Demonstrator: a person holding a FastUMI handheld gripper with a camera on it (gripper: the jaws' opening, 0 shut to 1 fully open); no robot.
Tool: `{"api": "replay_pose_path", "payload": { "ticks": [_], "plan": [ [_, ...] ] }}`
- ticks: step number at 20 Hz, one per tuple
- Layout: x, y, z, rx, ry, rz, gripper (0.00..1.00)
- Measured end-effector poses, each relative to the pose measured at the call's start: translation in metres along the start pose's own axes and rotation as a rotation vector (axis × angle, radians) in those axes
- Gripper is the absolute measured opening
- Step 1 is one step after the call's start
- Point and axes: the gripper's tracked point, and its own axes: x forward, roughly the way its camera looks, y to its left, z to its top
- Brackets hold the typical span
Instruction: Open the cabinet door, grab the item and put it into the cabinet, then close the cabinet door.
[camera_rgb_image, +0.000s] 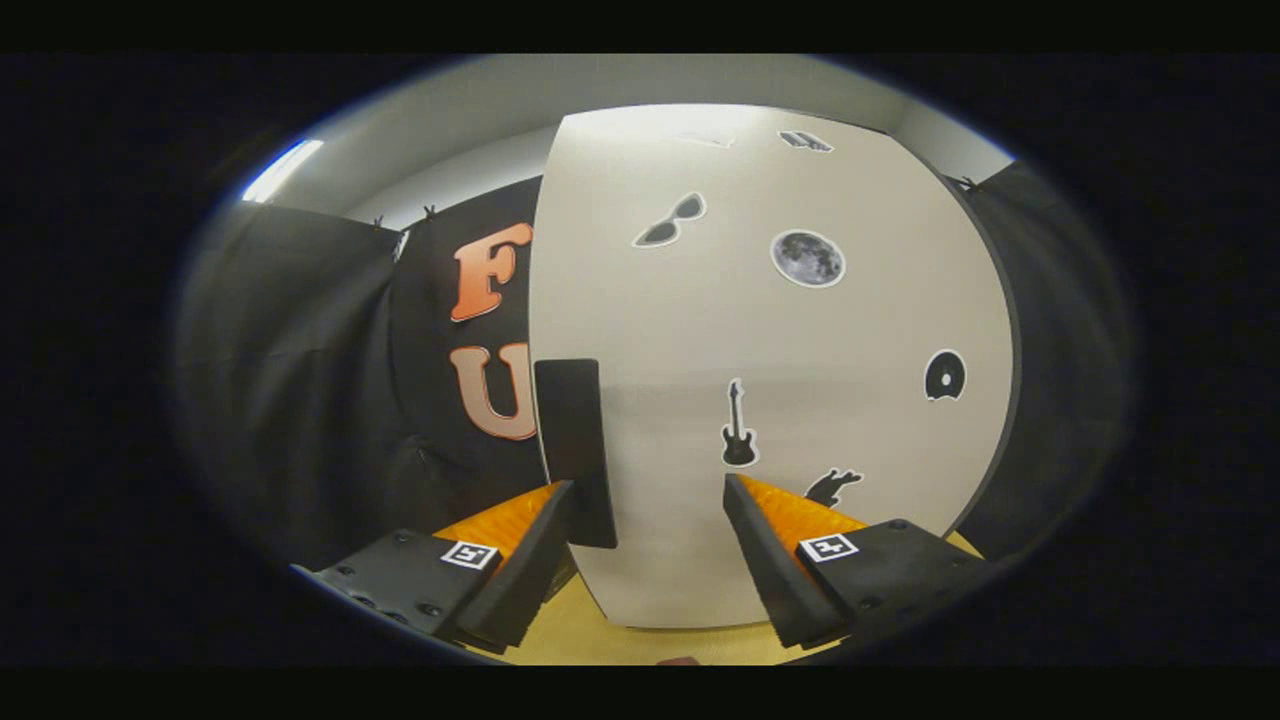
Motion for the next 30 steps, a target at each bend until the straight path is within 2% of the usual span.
{"api": "replay_pose_path", "payload": {
  "ticks": [10,17,25,30],
  "plan": [
    [0.004,-0.003,0.000,-0.014,0.010,-0.019,0.94],
    [-0.011,-0.003,0.006,-0.023,-0.016,0.003,0.95],
    [-0.031,-0.018,0.018,-0.043,-0.080,-0.035,0.95],
    [-0.043,-0.026,0.015,-0.052,-0.075,-0.057,0.95]
  ]
}}
